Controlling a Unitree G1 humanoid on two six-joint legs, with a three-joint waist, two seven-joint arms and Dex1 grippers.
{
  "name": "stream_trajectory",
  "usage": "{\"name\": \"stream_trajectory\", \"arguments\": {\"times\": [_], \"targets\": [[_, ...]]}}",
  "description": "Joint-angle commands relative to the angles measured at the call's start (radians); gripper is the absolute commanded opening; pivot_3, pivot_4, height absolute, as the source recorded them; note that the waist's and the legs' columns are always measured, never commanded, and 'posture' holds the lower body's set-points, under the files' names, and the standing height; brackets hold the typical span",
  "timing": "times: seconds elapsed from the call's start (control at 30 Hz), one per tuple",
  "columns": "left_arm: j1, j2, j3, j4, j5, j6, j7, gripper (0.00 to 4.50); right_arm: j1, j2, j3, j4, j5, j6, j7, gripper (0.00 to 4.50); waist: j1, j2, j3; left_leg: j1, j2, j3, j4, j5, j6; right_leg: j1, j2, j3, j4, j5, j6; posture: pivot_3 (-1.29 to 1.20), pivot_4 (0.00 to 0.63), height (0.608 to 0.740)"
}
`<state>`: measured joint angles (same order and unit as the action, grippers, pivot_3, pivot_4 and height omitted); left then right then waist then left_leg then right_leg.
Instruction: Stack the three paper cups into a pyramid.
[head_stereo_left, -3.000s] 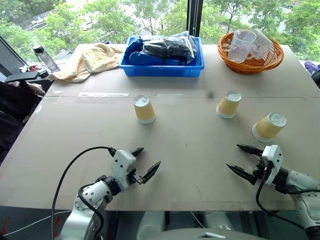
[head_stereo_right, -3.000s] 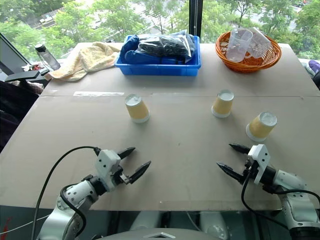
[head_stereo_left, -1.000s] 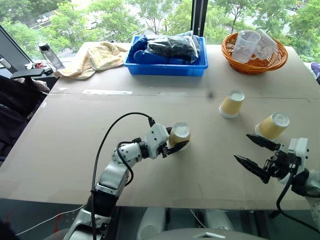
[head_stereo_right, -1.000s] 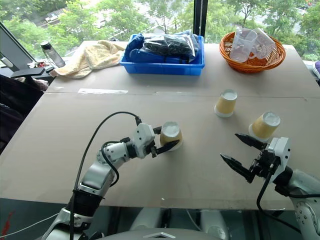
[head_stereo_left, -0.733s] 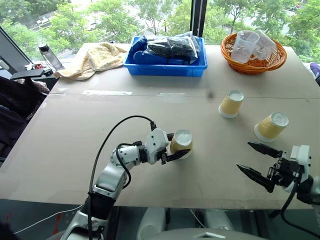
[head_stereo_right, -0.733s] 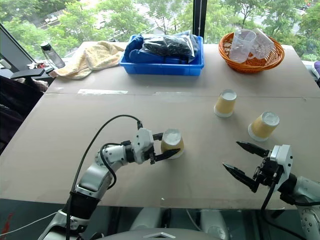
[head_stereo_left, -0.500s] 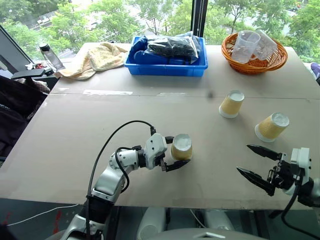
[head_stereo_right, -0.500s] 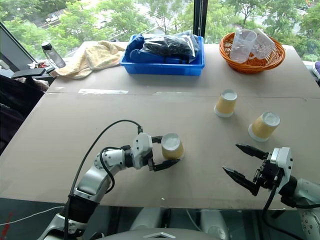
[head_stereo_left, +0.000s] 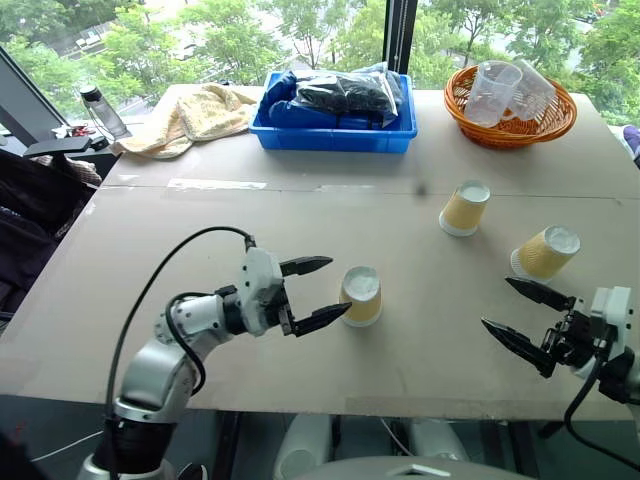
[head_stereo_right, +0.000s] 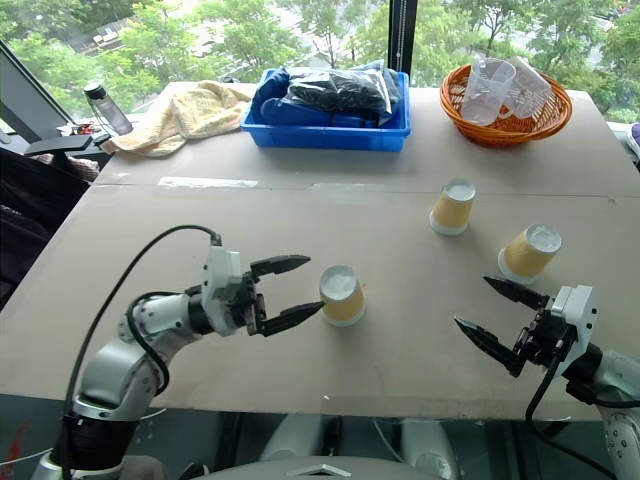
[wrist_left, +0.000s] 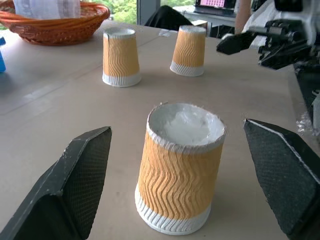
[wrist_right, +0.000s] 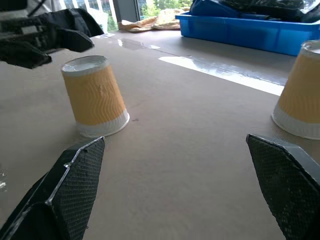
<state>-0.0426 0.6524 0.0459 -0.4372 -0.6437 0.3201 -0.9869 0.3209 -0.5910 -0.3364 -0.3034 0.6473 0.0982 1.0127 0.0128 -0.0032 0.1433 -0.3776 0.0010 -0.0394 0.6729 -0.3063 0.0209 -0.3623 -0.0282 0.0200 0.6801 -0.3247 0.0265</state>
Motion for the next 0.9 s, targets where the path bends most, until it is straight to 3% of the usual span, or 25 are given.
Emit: {"name": "stream_trajectory", "arguments": {"times": [0.03,0.27,0.43,0.63,0.9], "targets": [[-0.047,0.089,0.101,-0.111,-0.182,0.117,-0.028,4.32,0.014,0.028,-0.049,0.051,-0.042,-0.057,-0.04,4.5,0.001,0.0,0.0,0.0,0.0,-0.001,0.0,0.0,0.0,0.0,0.0,-0.001,0.0,0.0,0.0,0.0,0.15,0.74],[-0.199,0.203,0.22,-0.081,-0.346,0.23,-0.056,4.32,-0.061,0.074,-0.119,0.176,-0.161,-0.093,-0.267,4.5,-0.007,0.001,0.001,0.0,0.0,0.001,0.0,0.002,-0.004,0.0,0.001,0.001,0.0,0.0,0.0,0.0,0.15,0.74],[-0.199,0.325,0.291,-0.031,-0.372,0.303,-0.156,4.32,-0.121,0.084,-0.136,0.219,-0.183,-0.11,-0.342,4.5,-0.025,0.002,0.001,0.0,0.0,0.001,-0.001,0.002,-0.004,-0.001,0.002,0.001,0.0,0.0,0.0,0.0,0.15,0.74],[-0.221,0.458,0.343,0.064,-0.365,0.357,-0.286,4.32,-0.199,0.1,-0.121,0.209,-0.153,-0.075,-0.381,4.5,-0.029,0.003,0.002,0.0,0.0,0.003,-0.001,0.002,-0.004,-0.002,0.002,0.002,0.001,0.0,0.0,0.0,0.15,0.74],[-0.182,0.511,0.397,0.103,-0.311,0.346,-0.358,4.32,-0.242,0.11,-0.082,0.196,-0.139,-0.05,-0.374,4.5,-0.028,0.003,0.003,-0.001,0.0,0.003,-0.001,0.002,-0.004,-0.003,0.002,0.002,0.0,0.0,0.0,0.0,0.15,0.74]]}}
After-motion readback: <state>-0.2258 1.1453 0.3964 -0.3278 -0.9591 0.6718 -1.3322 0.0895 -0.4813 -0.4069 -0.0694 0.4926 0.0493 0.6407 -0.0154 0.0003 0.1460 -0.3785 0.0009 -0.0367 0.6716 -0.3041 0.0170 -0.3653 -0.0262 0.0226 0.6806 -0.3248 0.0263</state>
